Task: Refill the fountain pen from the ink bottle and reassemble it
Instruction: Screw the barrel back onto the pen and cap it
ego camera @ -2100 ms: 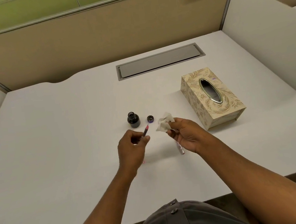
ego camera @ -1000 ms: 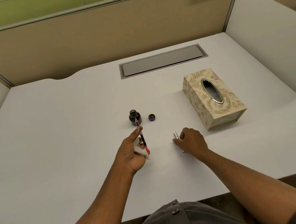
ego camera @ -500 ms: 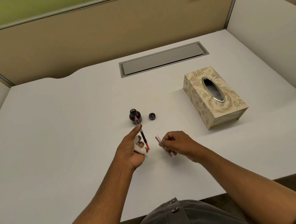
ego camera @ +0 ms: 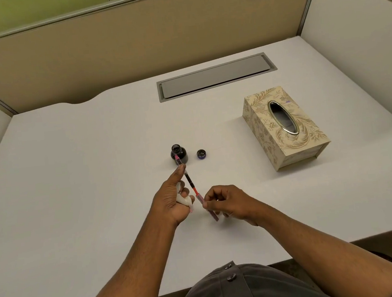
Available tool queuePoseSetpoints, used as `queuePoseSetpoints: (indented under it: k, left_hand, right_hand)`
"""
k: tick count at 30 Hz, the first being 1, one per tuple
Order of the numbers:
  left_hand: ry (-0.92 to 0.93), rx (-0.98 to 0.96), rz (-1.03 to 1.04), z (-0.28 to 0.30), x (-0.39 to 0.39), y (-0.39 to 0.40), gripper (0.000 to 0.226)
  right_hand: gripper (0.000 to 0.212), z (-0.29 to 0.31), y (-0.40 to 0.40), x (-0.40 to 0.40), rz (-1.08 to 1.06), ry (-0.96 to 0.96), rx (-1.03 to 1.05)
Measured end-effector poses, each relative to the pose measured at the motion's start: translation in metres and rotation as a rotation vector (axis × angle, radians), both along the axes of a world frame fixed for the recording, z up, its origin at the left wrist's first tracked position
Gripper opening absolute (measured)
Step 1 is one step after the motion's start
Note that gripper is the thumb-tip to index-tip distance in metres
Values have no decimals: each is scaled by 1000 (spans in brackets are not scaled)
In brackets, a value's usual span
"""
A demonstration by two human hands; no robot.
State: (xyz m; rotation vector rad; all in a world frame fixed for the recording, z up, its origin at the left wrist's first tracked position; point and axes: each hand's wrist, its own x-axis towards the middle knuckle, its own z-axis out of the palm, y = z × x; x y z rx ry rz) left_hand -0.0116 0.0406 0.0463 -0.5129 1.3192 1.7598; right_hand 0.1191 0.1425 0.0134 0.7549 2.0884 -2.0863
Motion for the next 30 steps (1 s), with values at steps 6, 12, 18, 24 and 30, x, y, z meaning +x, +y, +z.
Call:
queuePoseSetpoints:
  k: [6,12,18,24,30]
  left_hand:
    - [19,-5,-16,-4,-3,-1,25]
    - [46,-46,-114,-13,7,0,16]
    - [67,-81,-138,-21,9,2,18]
    - [94,-103,-141,-21,4,5,11]
    - [84,-75,-127,-21,2,7,14]
  right_hand:
    - [10,1,2,-2,-22,0,1]
    - [13,3,-3,-13,-151,-17,-14]
    - [8,4,-8,-18,-212,-45,-39]
    - [12,12,-6,-22,-214,-59,-122]
    - [14,19,-8,-26,-221,-78,-139]
